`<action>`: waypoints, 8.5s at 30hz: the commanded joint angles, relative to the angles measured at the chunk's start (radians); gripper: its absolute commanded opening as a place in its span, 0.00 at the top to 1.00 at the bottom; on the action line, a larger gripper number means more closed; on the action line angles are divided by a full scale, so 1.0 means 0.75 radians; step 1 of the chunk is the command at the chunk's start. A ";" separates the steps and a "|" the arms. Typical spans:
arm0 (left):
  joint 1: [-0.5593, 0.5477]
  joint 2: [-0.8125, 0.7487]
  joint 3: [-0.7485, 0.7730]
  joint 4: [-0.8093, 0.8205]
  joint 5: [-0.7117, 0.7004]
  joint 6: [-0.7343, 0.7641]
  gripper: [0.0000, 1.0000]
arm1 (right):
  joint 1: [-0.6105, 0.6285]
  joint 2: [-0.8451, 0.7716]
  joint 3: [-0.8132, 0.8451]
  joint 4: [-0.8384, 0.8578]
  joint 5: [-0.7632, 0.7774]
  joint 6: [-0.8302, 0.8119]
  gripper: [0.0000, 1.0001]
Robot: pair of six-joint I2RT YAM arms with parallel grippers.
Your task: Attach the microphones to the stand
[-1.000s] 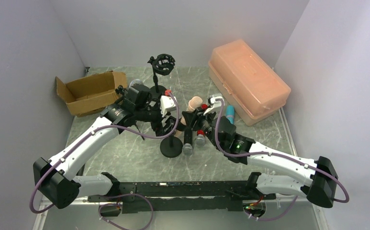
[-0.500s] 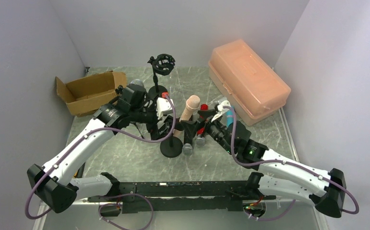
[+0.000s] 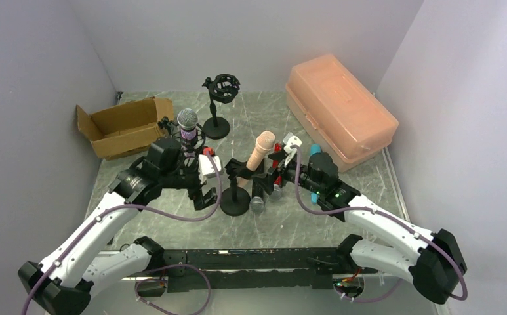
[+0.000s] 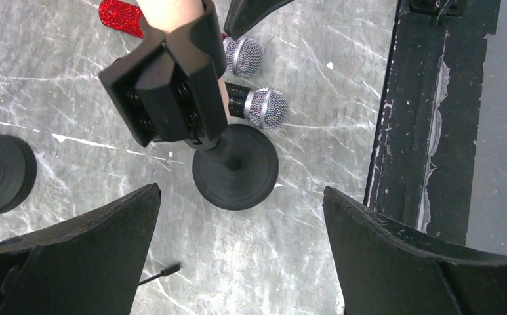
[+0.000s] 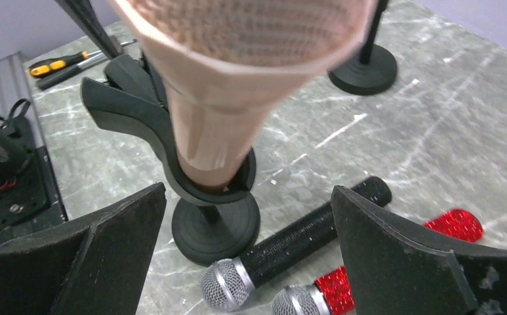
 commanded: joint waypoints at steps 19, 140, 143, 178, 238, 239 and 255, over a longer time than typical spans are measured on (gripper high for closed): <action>-0.027 0.139 -0.336 0.831 -0.075 -0.179 0.07 | -0.059 0.280 0.023 0.595 -0.491 0.083 0.60; 0.159 0.309 1.043 -0.592 -0.573 -0.142 0.01 | -0.386 0.735 0.697 0.192 0.664 0.087 0.18; 0.206 0.359 1.097 -0.623 -0.547 -0.145 0.01 | -0.384 0.627 0.657 0.160 0.694 0.137 0.10; 0.498 0.358 1.387 -0.625 -0.286 -0.287 0.01 | 0.181 0.456 1.024 -0.987 1.319 0.397 0.07; 0.549 0.358 1.289 -0.474 -0.469 -0.267 0.01 | 0.070 1.301 2.016 -0.941 0.399 -0.148 1.00; 0.549 0.354 1.283 -0.471 -0.469 -0.267 0.00 | 0.072 1.281 2.005 -0.953 0.402 -0.140 1.00; 0.550 0.313 1.229 -0.496 -0.415 -0.262 0.00 | 0.195 0.884 1.393 -0.838 0.532 0.029 1.00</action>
